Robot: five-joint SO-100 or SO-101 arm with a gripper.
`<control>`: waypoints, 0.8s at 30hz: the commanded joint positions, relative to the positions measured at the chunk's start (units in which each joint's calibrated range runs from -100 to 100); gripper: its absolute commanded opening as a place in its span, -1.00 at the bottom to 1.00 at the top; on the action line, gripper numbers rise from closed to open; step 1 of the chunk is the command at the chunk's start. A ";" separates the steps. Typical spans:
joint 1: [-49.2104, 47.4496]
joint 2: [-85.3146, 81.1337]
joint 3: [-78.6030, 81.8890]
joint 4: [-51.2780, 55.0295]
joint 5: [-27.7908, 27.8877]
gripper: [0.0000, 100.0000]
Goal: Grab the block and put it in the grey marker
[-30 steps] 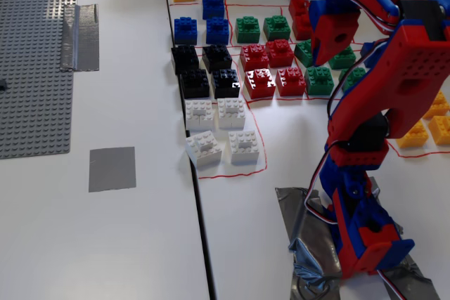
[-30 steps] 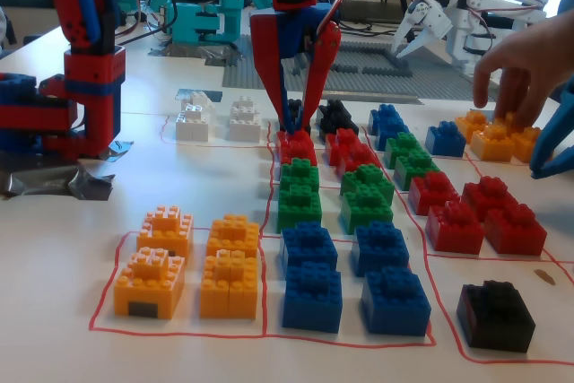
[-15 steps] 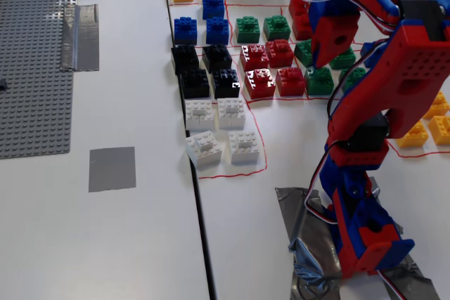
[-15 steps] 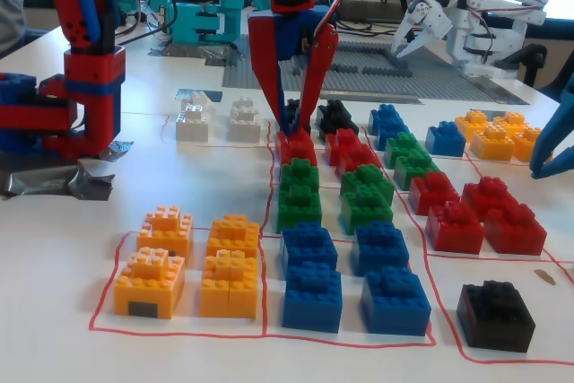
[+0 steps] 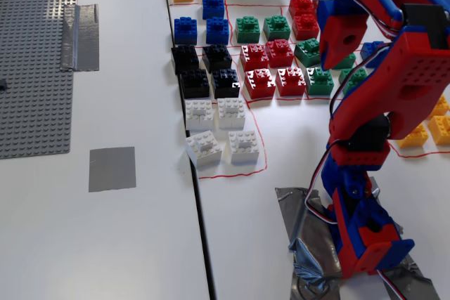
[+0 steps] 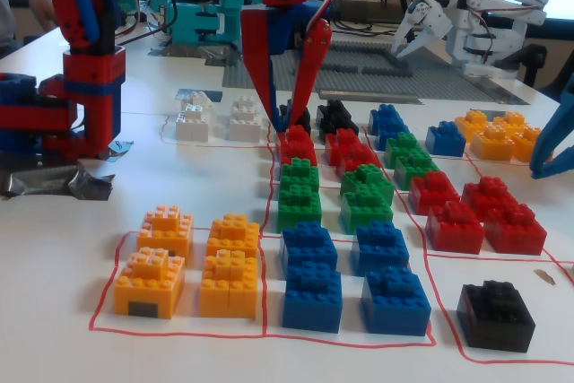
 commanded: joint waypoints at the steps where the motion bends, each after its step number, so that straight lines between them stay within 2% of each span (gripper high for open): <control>1: 4.49 -4.20 -4.90 1.79 0.98 -1.00; 5: 11.07 -4.20 -6.90 5.85 2.93 -1.00; 8: 13.81 -4.11 -7.18 7.79 6.94 -0.98; 10: 15.97 -3.95 -6.09 8.28 8.35 -0.66; 14: 17.54 -1.72 -7.08 10.71 9.62 -0.47; 20: 17.35 3.23 -12.35 11.69 10.99 -0.57; 24: 17.54 6.12 -14.80 11.44 11.43 -0.43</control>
